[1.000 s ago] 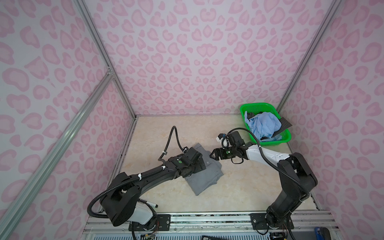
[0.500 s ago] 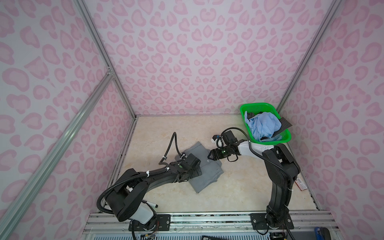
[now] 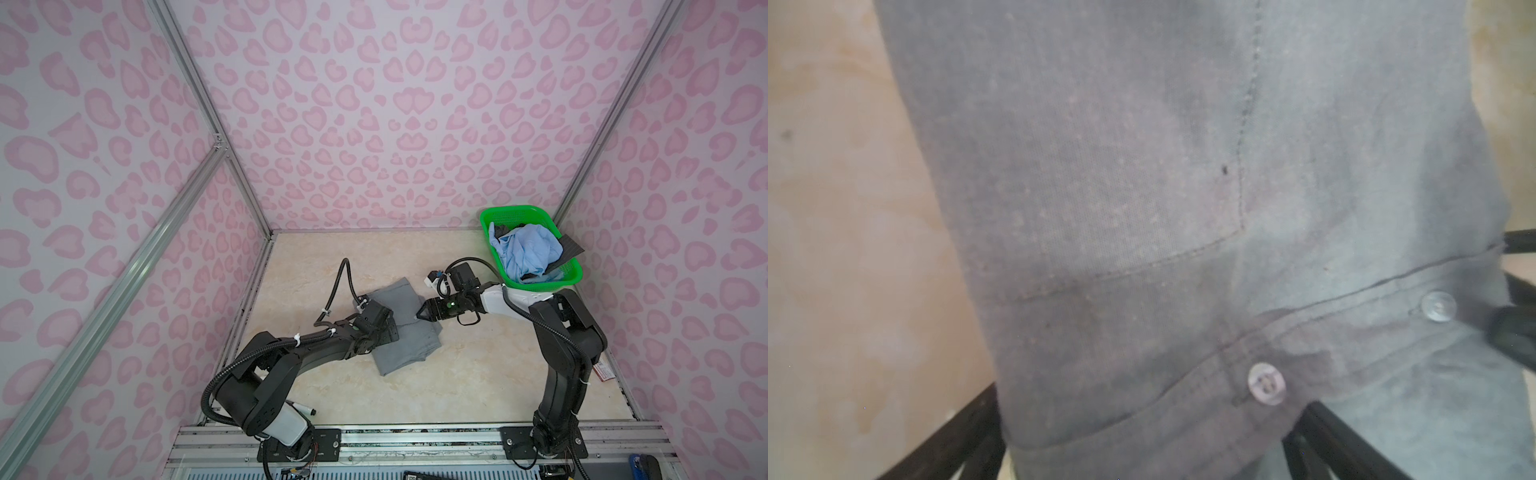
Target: Fold and stack the long sleeve shirts
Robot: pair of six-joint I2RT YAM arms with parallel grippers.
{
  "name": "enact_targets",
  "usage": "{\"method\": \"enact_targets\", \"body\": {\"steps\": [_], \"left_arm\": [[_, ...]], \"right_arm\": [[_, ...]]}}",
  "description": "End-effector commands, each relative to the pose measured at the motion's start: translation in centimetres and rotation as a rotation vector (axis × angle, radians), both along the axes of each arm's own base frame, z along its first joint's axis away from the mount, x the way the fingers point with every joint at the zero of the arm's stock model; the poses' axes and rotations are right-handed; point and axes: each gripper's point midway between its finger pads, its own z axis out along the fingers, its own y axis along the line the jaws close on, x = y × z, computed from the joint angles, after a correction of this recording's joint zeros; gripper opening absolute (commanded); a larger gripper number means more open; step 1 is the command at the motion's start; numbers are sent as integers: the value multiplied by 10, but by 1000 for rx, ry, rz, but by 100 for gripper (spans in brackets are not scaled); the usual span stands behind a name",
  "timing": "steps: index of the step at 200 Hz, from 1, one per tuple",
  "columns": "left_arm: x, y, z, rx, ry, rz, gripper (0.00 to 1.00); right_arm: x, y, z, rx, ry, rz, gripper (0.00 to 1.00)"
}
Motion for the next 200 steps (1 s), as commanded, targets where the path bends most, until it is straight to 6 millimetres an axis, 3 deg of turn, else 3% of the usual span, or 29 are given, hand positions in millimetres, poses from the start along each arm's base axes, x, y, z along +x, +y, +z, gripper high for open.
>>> {"method": "enact_targets", "body": {"steps": [1,32,77,119,144,157,181,200], "left_arm": [[-52,49,-24,201,236,-19,100],[-41,65,-10,249,216,-15,100],[-23,58,13,250,184,-49,100],[-27,51,-3,220,227,-56,99],[-33,49,-12,202,244,-59,98],[-35,49,-14,206,248,-62,98],[-38,51,-15,211,249,-62,98],[-39,51,-16,214,249,-64,98]], "right_arm": [[6,-6,2,22,30,-80,74],[5,5,-2,70,48,-48,73],[4,29,-7,137,75,-16,69],[-10,62,-23,143,104,2,66],[-4,65,-34,170,121,-36,54],[1,63,-32,216,112,-59,47],[8,54,-27,266,112,-87,46],[0,69,-19,316,133,-22,46]]}}
